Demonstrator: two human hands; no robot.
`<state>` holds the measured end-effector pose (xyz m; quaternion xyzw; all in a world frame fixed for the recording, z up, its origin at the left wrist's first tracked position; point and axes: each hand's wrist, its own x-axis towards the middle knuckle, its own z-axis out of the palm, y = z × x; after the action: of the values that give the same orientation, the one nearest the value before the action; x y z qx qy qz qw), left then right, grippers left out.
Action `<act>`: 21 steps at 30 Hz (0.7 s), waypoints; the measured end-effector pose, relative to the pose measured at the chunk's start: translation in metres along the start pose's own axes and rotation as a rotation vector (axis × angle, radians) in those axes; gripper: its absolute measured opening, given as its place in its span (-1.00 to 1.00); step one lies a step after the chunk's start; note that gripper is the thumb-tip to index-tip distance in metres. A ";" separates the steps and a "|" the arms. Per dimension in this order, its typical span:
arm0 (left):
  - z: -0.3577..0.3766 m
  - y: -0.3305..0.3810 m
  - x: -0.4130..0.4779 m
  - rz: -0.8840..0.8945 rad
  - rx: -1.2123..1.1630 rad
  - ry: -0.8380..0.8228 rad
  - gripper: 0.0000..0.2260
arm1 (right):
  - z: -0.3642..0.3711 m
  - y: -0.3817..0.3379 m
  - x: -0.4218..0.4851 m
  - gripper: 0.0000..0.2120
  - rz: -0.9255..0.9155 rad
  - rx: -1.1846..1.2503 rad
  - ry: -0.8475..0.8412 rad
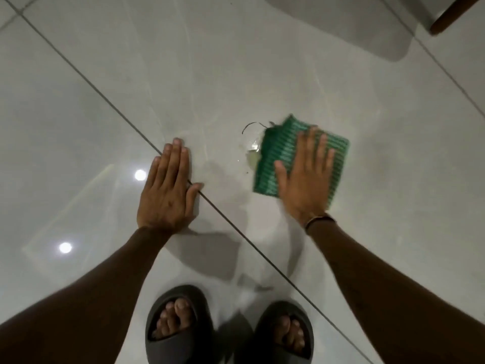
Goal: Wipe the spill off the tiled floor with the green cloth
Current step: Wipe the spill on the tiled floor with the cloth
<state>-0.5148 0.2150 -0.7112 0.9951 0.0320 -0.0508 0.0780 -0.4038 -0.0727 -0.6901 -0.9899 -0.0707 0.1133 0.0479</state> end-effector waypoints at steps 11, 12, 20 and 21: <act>0.008 -0.004 0.001 0.026 0.015 0.052 -0.30 | 0.002 0.011 0.016 -0.15 -0.095 -0.050 -0.001; 0.008 -0.003 0.000 0.026 0.010 0.057 -0.31 | 0.002 -0.012 0.032 -0.15 -0.076 -0.035 0.002; 0.004 -0.002 0.000 -0.001 -0.049 0.033 -0.31 | 0.010 0.043 -0.069 -0.15 -0.389 -0.099 -0.112; 0.005 -0.003 0.000 0.012 -0.053 0.050 -0.32 | 0.005 0.056 -0.056 -0.14 -0.327 -0.097 -0.106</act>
<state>-0.5156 0.2169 -0.7160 0.9939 0.0290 -0.0247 0.1037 -0.4517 -0.1355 -0.6889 -0.9589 -0.2387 0.1527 0.0141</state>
